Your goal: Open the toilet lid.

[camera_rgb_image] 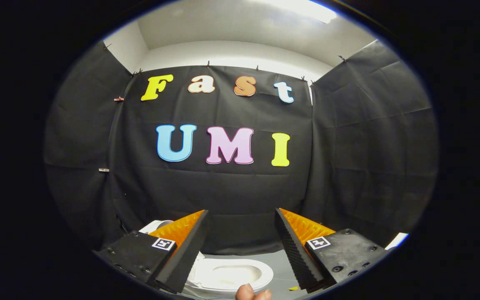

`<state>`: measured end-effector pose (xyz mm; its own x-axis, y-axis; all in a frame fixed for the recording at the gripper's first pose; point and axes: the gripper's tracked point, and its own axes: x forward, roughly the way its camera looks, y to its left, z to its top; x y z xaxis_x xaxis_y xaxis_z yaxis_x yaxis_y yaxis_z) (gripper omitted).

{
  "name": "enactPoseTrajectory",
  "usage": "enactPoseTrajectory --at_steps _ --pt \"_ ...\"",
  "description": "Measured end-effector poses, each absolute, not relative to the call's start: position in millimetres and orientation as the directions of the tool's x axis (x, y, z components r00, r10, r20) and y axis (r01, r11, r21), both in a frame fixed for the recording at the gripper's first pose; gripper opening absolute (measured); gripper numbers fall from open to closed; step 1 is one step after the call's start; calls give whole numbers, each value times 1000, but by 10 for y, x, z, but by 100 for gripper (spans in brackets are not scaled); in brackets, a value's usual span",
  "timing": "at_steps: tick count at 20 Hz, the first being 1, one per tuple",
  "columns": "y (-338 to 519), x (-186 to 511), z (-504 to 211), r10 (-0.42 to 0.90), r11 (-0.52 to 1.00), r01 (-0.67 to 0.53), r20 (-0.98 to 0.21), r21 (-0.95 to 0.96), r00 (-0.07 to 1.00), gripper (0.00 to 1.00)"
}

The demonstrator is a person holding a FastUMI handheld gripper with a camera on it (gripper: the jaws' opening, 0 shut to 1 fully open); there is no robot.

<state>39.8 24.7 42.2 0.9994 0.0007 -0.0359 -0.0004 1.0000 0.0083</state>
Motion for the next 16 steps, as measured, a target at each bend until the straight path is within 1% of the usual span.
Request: enactPoseTrajectory --at_steps 16 --pt "206 421 408 -4 1000 5 -51 12 999 99"
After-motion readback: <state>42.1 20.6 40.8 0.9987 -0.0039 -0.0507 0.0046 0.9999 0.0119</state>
